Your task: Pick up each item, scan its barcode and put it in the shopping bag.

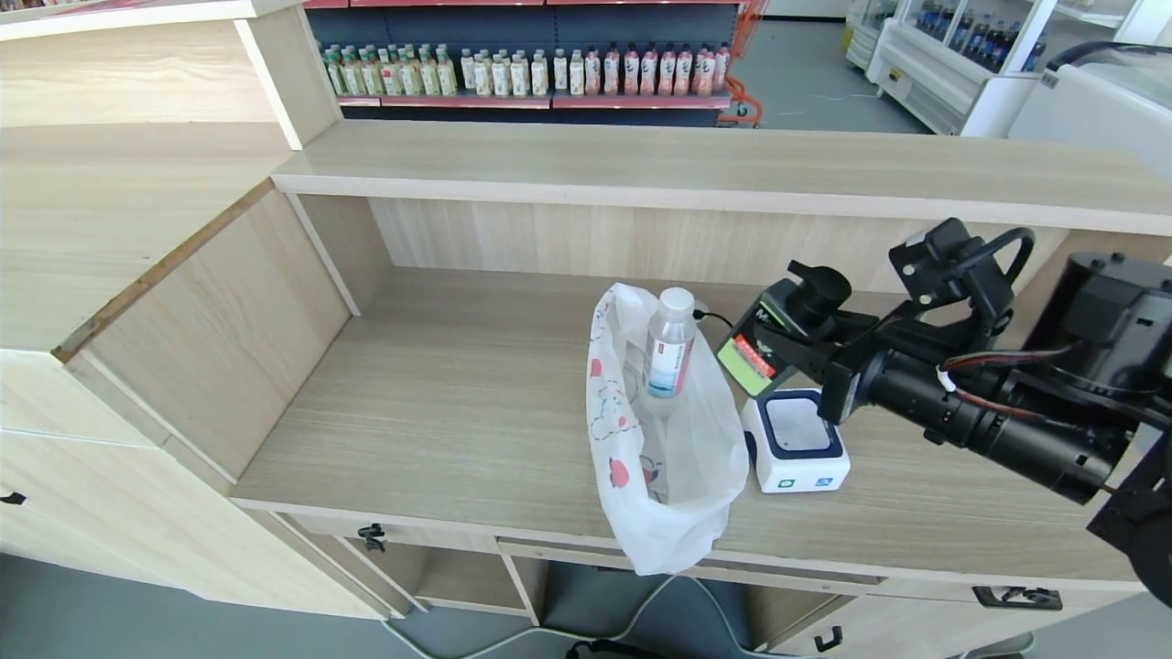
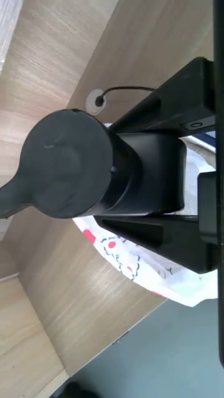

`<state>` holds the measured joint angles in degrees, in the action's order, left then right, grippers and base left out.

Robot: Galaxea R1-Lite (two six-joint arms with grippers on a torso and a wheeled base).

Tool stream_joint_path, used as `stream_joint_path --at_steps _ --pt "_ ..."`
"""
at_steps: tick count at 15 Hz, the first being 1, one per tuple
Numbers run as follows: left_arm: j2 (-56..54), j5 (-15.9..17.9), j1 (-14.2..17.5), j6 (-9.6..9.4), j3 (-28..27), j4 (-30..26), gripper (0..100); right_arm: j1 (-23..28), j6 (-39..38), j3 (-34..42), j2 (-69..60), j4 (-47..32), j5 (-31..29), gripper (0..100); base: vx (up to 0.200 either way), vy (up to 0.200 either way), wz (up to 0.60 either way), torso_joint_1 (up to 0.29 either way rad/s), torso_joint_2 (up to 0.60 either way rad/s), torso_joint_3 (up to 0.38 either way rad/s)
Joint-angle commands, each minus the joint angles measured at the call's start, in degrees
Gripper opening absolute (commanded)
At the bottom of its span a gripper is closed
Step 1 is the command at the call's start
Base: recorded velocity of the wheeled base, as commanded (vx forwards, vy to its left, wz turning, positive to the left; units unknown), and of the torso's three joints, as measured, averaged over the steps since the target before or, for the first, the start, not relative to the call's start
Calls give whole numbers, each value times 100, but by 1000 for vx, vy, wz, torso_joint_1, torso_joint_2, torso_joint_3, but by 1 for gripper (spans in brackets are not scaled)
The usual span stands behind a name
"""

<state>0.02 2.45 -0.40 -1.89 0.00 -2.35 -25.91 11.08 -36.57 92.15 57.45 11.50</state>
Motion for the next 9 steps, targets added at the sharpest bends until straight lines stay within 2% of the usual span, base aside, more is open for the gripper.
stream_joint_path --at_steps 1,9 --pt "-2 1 -4 4 0 -2 100 15 -212 -17 418 3 19 0 0 0 0 0 0 0" --pt "-2 1 -4 13 0 -2 100 -187 -396 80 1420 996 46 0 0 0 0 0 0 0"
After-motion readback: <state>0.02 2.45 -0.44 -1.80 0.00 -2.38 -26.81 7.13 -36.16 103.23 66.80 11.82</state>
